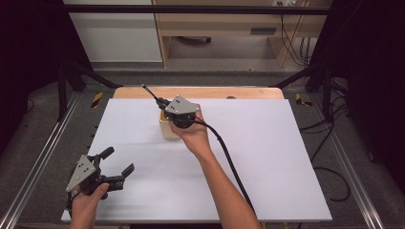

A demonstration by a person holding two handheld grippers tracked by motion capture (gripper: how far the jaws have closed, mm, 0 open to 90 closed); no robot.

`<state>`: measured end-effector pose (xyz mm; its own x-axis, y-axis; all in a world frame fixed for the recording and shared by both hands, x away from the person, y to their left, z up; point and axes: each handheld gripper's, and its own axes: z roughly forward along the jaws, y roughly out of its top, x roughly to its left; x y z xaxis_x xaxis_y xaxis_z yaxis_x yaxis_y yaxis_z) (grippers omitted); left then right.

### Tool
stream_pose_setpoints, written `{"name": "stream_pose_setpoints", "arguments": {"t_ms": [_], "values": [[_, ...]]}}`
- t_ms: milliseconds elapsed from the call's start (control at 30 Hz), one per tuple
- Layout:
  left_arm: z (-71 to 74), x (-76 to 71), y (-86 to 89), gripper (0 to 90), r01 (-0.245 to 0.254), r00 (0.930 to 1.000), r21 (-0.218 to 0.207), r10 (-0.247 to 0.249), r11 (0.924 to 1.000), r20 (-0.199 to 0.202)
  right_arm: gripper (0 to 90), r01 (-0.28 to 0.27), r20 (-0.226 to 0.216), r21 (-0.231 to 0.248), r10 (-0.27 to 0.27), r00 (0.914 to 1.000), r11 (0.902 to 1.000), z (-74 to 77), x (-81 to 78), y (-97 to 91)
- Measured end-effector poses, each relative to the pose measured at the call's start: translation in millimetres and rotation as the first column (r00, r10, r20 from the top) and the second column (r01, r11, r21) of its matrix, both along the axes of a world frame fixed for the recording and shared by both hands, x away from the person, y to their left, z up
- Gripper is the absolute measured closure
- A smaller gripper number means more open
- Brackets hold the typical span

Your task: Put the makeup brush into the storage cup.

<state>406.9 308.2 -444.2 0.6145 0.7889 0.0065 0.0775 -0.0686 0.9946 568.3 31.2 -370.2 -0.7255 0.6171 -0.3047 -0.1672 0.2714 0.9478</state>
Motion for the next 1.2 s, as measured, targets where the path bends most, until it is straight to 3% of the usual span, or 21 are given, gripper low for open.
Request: {"name": "stream_pose_setpoints", "arguments": {"t_ms": [1200], "values": [[0.2,0.0,0.2,2.4,-0.001,1.0,-0.006,0.001,1.0,0.001,83.7,0.013,-0.031,0.008,-0.013,0.9994,0.9999,-13.9,12.3,-1.5]]}}
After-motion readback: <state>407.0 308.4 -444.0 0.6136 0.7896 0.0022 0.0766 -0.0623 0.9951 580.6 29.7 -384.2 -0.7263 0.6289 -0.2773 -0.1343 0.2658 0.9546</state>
